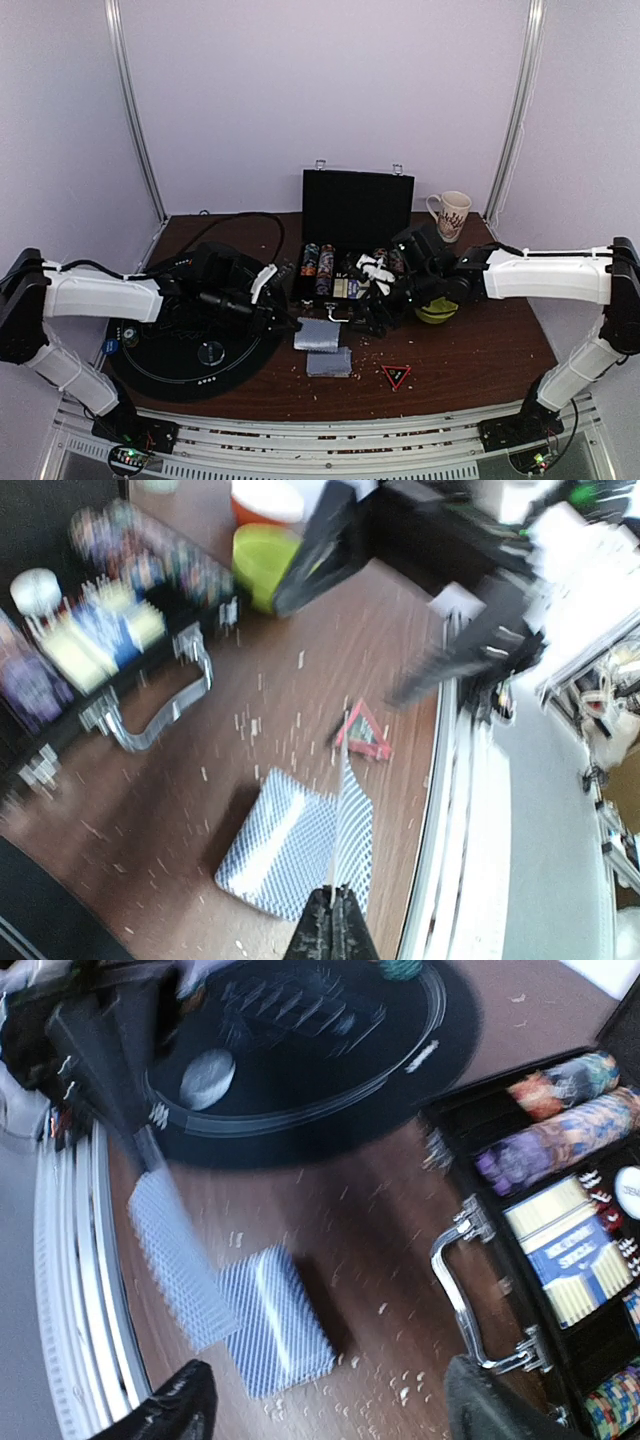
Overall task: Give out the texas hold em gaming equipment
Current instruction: Pick up the poker card from the face-down deck piles, then distribute the poker card in the big blind area, then pick up the face-down deck piles from the center of the board.
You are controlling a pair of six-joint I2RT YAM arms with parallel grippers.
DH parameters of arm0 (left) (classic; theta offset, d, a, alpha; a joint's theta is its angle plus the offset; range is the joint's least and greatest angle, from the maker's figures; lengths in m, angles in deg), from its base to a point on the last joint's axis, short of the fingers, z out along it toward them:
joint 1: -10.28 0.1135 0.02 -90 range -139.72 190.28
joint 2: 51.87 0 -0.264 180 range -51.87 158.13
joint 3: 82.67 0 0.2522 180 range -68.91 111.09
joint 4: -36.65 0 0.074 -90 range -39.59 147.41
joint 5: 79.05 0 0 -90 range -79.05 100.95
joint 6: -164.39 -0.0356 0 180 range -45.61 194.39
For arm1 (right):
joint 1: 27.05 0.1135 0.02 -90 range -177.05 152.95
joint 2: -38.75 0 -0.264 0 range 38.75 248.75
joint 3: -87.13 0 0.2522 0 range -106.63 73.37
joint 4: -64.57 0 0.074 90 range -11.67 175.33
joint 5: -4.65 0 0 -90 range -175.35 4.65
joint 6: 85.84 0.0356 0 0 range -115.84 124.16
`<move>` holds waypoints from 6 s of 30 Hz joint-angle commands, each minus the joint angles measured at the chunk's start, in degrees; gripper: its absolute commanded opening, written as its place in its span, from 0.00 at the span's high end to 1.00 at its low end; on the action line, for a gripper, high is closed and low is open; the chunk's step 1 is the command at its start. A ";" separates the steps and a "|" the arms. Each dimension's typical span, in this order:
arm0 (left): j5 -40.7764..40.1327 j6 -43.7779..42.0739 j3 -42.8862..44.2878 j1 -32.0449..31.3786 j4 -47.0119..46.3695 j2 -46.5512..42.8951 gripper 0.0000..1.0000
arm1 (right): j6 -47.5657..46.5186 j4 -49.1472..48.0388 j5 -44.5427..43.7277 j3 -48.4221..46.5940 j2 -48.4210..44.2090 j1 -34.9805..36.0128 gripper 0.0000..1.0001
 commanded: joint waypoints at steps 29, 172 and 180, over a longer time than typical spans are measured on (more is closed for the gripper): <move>-14.36 9.30 2.13 69.44 25.82 -17.78 1.00 | 8.98 -3.50 -4.47 -3.18 -2.74 -2.14 0.27; -6.11 17.77 2.06 10.06 6.31 1.38 0.37 | -16.80 8.11 -11.82 -11.48 24.28 9.90 0.28; -2.93 24.10 -1.69 7.59 -0.70 6.18 0.26 | -11.34 0.85 -15.11 -7.11 22.93 9.62 0.28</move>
